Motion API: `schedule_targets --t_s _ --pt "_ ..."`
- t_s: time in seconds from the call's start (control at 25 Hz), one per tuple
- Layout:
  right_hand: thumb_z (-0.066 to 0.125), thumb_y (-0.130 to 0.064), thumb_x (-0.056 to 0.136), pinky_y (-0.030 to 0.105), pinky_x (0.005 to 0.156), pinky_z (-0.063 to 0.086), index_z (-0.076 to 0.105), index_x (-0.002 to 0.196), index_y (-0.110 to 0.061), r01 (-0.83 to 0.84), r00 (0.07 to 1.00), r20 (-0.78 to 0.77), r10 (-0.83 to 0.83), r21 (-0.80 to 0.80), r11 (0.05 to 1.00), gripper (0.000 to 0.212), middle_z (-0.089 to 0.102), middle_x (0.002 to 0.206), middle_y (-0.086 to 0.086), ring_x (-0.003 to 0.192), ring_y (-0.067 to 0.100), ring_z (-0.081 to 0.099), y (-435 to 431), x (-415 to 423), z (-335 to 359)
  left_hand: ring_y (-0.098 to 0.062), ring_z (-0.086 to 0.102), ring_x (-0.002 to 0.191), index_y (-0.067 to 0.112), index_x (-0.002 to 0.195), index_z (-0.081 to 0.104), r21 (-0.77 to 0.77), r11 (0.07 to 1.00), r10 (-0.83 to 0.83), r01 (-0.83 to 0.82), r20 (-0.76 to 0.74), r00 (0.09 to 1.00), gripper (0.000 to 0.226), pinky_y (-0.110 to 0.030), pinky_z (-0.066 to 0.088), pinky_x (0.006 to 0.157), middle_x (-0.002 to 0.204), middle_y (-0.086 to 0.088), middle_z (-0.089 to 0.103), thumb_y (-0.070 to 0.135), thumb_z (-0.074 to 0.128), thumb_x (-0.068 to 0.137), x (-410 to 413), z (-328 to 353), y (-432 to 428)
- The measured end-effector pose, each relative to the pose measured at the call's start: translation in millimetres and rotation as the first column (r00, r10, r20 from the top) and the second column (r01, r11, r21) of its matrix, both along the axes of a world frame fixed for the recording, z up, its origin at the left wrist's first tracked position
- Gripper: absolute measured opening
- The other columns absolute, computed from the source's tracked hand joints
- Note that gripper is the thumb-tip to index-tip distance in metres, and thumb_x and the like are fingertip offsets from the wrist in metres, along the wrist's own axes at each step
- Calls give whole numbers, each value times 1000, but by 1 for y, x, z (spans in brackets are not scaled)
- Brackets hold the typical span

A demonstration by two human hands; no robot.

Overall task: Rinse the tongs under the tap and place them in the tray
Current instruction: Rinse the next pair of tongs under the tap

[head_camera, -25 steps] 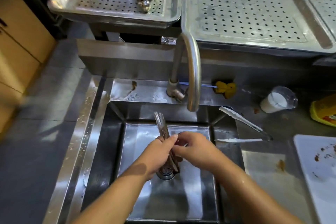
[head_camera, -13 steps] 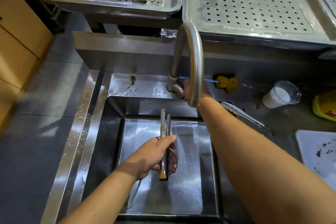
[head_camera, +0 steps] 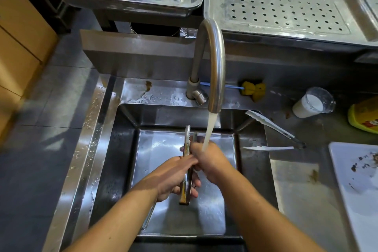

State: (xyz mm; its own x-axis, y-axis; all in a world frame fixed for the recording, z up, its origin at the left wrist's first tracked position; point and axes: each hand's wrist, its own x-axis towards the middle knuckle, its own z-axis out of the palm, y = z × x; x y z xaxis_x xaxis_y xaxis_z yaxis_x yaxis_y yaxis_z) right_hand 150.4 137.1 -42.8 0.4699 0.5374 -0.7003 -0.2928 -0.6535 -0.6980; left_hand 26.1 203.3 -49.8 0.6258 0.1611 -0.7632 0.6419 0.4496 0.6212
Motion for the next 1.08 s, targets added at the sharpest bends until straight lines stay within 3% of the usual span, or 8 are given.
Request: schedule_targets --t_s 0.16,0.4,0.56,0.64,0.8,0.88,0.96,1.08 --pt "53 -14 98 24 38 39 68 83 -7 148 989 -5 -148 2 989 23 68 59 7 36 14 51 -18 -4 -5 -30 75 61 13 108 67 -45 997 -66 64 -37 997 57 -29 59 55 76 -9 78 63 60 81 -4 -2 -8" --pt "56 -10 90 24 37 31 65 100 15 56 997 -58 -55 1 998 29 66 65 18 36 18 45 -25 -5 -3 -27 74 60 14 105 68 -108 994 -20 17 -29 999 58 -29 58 60 76 -7 76 66 56 83 -6 -3 -24" --pt "54 -18 93 26 41 35 67 80 -3 35 996 -81 -33 21 999 24 70 69 22 40 13 49 -26 -9 -5 -29 73 61 13 102 72 -114 993 25 -31 -56 998 73 -33 56 64 77 -11 76 79 55 77 -9 -6 -31" --pt "52 -23 97 30 48 40 63 72 -15 11 1000 -8 -11 -13 1000 29 64 56 6 41 11 51 -27 -12 -9 -31 72 59 14 92 80 -122 989 79 -87 -72 994 83 -35 55 65 77 -14 75 91 52 74 -10 -8 -32" --pt "53 -25 101 30 53 47 66 75 -17 43 999 -26 -43 -13 999 30 68 55 -1 49 15 62 -24 -21 -12 -31 71 56 15 85 84 -127 971 193 -202 -84 978 93 -34 57 59 76 -17 75 99 45 73 -11 -7 -32" --pt "53 -17 100 24 49 46 68 83 -10 73 997 28 -71 -64 995 24 68 58 2 51 14 63 -20 -22 -13 -32 77 60 17 81 85 -29 991 124 -129 -141 982 95 -34 60 56 78 -14 81 99 37 78 -12 -4 -30" --pt "49 -12 103 25 58 48 69 103 -4 100 994 60 -94 -107 989 21 69 78 8 68 20 66 -16 -23 -18 -29 80 63 18 79 82 227 972 4 56 -256 967 100 -34 63 58 71 -8 82 98 22 80 -11 -4 -31" --pt "49 -16 104 29 64 52 67 110 -4 81 995 69 -73 -125 989 23 67 85 8 72 22 62 -14 -28 -22 -26 77 61 25 78 71 578 797 59 172 -358 932 82 -39 65 66 61 0 76 87 18 85 -17 -9 -30"
